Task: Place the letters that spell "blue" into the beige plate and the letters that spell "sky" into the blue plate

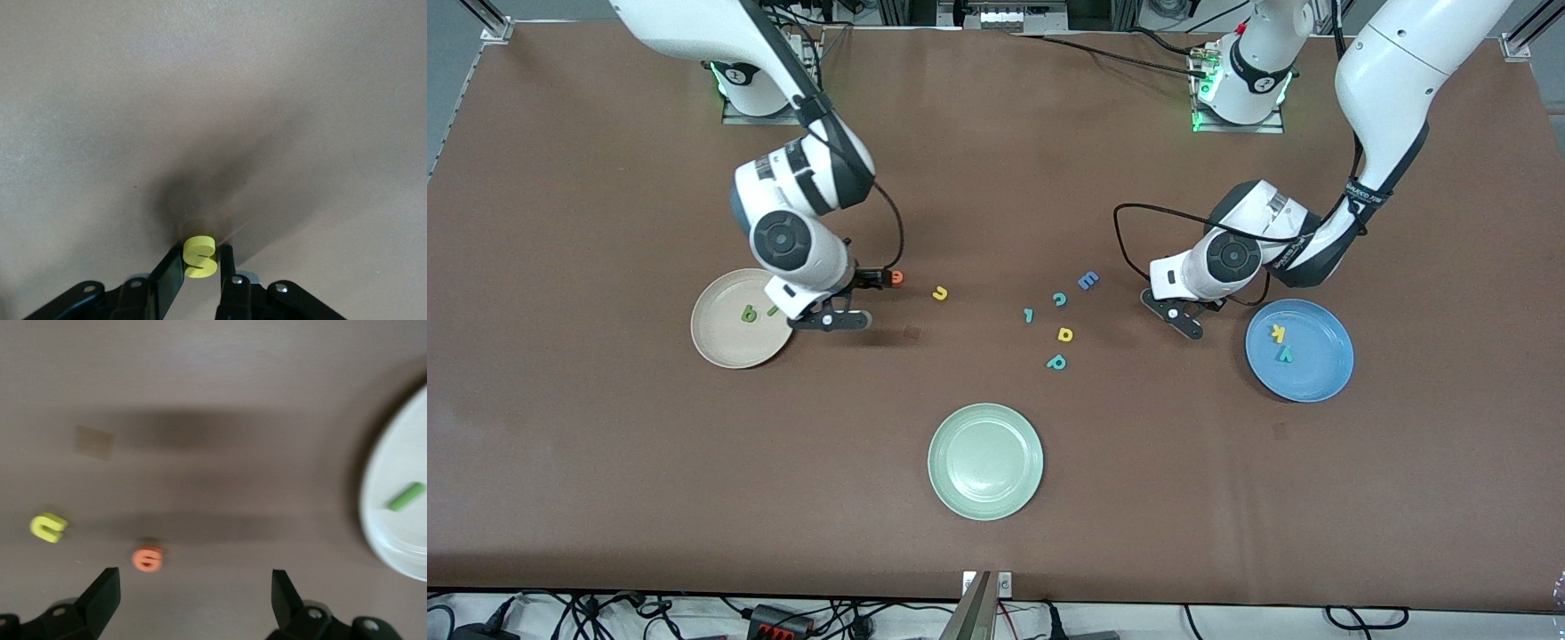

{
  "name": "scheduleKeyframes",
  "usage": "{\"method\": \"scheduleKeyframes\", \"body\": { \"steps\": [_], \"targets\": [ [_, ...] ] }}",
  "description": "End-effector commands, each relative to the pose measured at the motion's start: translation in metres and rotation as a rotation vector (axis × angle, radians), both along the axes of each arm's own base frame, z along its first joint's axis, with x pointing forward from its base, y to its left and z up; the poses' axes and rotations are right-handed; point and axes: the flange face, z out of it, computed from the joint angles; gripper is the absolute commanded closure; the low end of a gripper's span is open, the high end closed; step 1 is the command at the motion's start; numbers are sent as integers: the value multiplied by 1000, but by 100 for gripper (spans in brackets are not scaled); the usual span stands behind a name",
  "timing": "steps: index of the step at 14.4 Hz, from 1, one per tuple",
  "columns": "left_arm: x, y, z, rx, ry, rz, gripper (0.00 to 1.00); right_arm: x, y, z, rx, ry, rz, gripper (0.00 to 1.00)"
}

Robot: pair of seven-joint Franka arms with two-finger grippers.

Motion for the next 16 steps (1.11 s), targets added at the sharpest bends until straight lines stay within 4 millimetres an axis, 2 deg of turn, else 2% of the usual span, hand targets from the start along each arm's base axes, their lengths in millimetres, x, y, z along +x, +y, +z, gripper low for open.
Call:
{"method": "scheduleKeyframes", "body": {
  "steps": [1,4,6,8,11,13,14,16],
  "targets": [
    [4,3,-9,8,-7,-19,95,-22,16,-20,19,-44,-10,0],
    [27,12,23,68,-17,-4,96,-41,11,-43,23,-69,-34,0],
    [47,18,46,115,0,8,95,-48,17,-47,17,-67,-43,0],
    [60,27,59,132,0,22,95,-56,26,-57,22,-79,-37,0],
    [84,66,77,152,5,91,95,-58,26,-70,28,-92,-41,0],
    [98,99,85,132,16,66,95,-59,28,-78,30,-100,-57,0],
    [107,111,87,114,11,57,95,-61,31,-80,28,-98,-60,4],
    [115,132,78,91,24,45,95,-64,35,-81,25,-97,-69,14]
  ]
}}
